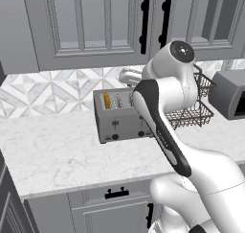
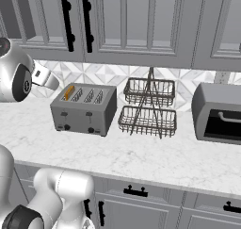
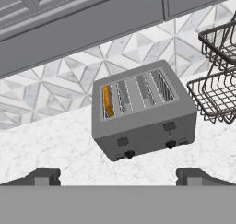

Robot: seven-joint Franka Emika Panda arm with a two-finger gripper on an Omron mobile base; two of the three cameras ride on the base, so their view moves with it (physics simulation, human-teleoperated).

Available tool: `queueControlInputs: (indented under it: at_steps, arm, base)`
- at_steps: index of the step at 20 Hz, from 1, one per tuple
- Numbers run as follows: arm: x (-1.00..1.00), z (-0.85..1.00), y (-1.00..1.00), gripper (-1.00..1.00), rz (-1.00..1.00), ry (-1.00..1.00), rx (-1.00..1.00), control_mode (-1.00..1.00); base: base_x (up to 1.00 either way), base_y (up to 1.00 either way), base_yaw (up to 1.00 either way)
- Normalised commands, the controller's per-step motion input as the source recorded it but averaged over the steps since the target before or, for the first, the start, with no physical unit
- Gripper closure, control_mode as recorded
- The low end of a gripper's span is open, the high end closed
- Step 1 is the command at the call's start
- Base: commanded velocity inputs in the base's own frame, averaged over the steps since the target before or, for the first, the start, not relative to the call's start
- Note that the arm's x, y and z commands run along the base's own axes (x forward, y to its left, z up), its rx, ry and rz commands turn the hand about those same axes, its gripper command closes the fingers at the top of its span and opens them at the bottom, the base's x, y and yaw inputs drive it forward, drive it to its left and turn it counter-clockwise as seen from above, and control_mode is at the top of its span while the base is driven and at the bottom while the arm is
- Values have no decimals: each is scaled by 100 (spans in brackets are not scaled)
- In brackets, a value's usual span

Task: Start the toaster. Once the lever pops up, take the bread to the plate on the dining counter.

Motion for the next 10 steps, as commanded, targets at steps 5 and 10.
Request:
queueControlInputs:
  at_steps: [5,10]
  arm:
    - [0,0,0,-100,0,0,0,-100]
    - [0,0,0,-100,0,0,0,-100]
  base:
    - [0,0,0]
    - [0,0,0]
